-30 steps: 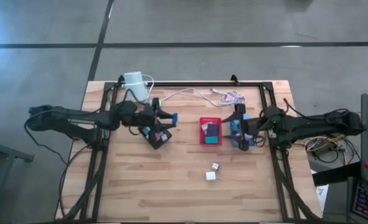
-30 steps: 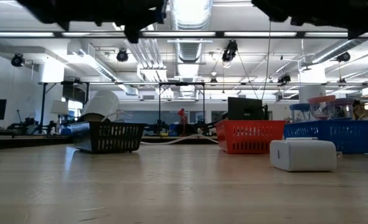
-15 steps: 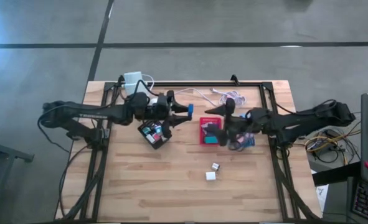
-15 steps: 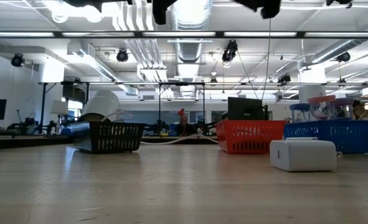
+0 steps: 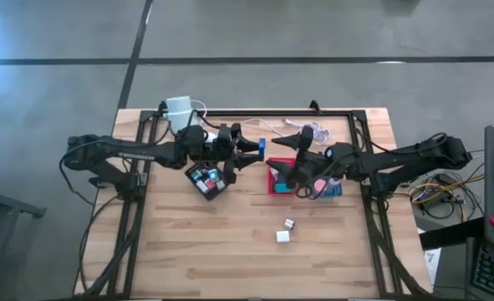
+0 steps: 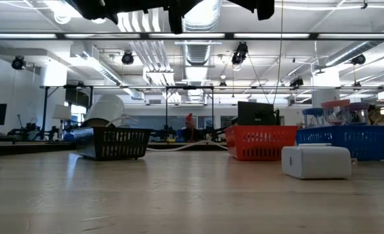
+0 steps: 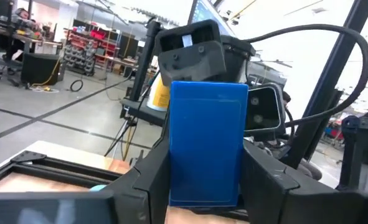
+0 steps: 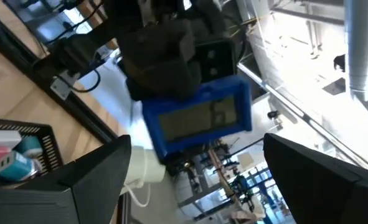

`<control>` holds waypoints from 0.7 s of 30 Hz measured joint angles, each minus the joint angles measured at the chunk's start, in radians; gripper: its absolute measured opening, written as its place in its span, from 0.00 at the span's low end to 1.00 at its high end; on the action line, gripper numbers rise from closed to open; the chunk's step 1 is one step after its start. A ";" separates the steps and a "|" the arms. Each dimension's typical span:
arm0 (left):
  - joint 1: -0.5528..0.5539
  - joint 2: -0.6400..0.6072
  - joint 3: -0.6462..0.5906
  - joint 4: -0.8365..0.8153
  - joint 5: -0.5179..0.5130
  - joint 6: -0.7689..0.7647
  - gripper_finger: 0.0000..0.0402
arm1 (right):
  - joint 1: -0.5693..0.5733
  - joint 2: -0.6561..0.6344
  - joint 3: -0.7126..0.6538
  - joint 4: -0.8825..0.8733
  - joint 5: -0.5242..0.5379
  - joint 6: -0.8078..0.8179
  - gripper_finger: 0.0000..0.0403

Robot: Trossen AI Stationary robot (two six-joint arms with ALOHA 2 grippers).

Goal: Pick & Place Office items
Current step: Put the dark blue digital clock into the red bin

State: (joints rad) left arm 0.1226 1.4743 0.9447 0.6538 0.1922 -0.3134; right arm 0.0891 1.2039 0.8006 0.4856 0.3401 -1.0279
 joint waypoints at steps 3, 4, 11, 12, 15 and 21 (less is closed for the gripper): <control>0.006 0.027 0.000 0.033 0.002 -0.020 0.38 | 0.000 0.001 0.000 0.018 -0.032 -0.006 0.89; 0.009 0.035 0.002 0.039 0.005 -0.027 0.38 | 0.000 0.004 0.000 0.026 -0.045 -0.007 0.89; 0.017 0.070 0.022 0.041 0.052 -0.040 0.38 | -0.002 0.027 -0.001 0.026 -0.050 -0.012 0.89; 0.018 0.073 0.025 0.042 0.058 -0.040 0.38 | -0.002 0.033 0.003 0.028 -0.049 -0.012 0.89; 0.018 0.074 0.025 0.041 0.059 -0.046 0.38 | -0.002 0.045 0.014 0.030 -0.050 -0.010 0.89; 0.018 0.074 0.019 0.041 0.059 -0.047 0.38 | -0.002 0.067 0.034 0.035 -0.051 -0.012 0.89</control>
State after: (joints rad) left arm 0.1410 1.5482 0.9638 0.6953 0.2512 -0.3599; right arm 0.0868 1.2710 0.8343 0.5202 0.2890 -1.0397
